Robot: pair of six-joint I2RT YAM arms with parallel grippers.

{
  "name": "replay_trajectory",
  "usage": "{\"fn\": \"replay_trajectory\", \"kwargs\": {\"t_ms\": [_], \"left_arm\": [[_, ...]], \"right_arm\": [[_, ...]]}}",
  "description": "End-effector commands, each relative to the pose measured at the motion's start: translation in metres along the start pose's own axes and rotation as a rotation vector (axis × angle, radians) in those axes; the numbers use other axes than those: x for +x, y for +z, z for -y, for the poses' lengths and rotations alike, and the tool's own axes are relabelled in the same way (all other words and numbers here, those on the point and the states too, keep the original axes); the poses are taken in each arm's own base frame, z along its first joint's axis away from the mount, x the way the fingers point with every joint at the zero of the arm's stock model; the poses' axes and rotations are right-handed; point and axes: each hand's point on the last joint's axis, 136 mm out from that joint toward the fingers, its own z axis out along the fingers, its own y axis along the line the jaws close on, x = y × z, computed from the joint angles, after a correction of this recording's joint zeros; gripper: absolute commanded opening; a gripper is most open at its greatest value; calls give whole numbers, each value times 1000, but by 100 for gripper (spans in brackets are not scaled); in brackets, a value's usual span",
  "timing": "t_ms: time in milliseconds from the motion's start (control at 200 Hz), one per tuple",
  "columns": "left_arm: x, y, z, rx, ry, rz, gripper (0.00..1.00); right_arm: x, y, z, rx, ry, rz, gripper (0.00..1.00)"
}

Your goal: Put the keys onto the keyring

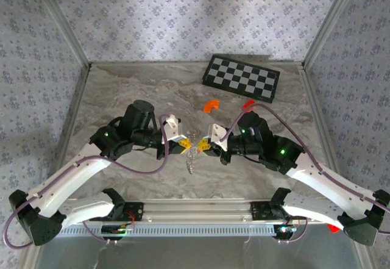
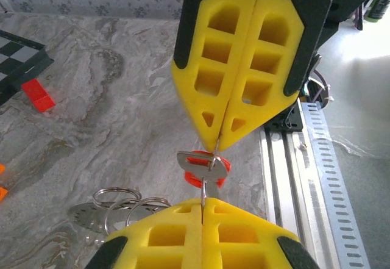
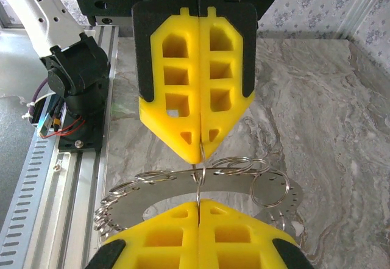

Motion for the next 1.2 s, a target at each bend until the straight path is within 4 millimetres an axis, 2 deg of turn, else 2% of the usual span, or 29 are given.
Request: {"fn": "replay_trajectory", "kwargs": {"t_ms": [0, 1194], "left_arm": [[-10, -4, 4, -1, 32, 40, 0], [-7, 1, 6, 32, 21, 25, 0]], "right_arm": [[-1, 1, -2, -9, 2, 7, 0], [-1, 7, 6, -3, 26, 1, 0]]}}
